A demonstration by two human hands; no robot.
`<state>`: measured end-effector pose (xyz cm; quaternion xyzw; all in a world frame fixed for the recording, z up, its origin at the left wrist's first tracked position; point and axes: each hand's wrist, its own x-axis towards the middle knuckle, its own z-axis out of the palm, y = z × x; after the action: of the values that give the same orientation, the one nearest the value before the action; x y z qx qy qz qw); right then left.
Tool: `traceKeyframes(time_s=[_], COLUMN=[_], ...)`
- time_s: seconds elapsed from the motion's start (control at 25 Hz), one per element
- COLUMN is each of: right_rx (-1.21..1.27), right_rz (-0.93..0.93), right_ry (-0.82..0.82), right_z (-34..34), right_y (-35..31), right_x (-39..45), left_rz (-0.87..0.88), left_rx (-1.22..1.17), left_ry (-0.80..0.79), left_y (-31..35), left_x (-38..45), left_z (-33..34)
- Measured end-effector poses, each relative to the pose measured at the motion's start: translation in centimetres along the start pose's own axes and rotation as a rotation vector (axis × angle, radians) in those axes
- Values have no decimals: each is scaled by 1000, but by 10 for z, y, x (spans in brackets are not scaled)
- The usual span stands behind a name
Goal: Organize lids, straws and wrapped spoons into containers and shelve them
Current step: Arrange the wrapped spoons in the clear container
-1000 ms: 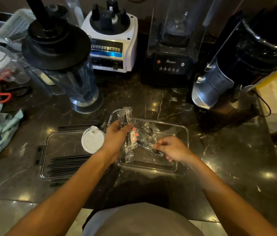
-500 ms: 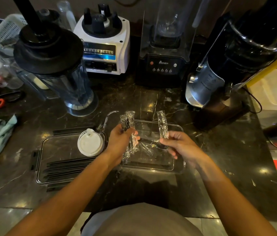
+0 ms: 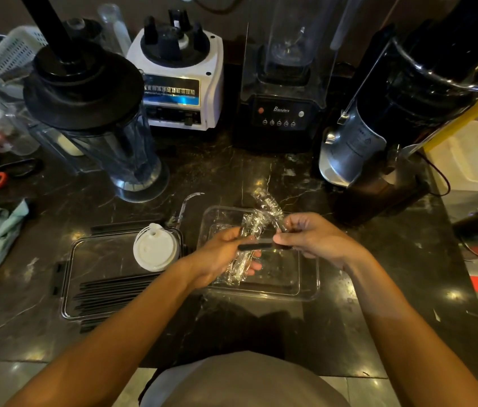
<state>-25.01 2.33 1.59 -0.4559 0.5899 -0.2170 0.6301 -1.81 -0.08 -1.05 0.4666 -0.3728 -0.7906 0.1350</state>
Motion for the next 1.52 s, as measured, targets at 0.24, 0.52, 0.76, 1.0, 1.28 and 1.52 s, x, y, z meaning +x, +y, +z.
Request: traceKeyframes(time_s=[0.24,0.52,0.76,1.0,1.28,1.52], right_rx=[-48,-3,291,118,-99,-884], right_rz=[38,34,62,17,7,184], right_ry=[-107,180,455,176,47,303], right_z=[-2,27,29,53,75,76], right_y=[8,13,19,11,9,39], right_x=[6,20,20,4,19,47], left_rz=[-36,-41,21,114,232,280], left_rx=[-118,-11,-40,-222,-276,-519], left_ry=[-139,-171,62,145,211,339], left_y=[-7,-6,-11,-10,-2,12], left_x=[0,3,10,15,2,-22], left_z=[-11,-4,-9,-7,-9,-57])
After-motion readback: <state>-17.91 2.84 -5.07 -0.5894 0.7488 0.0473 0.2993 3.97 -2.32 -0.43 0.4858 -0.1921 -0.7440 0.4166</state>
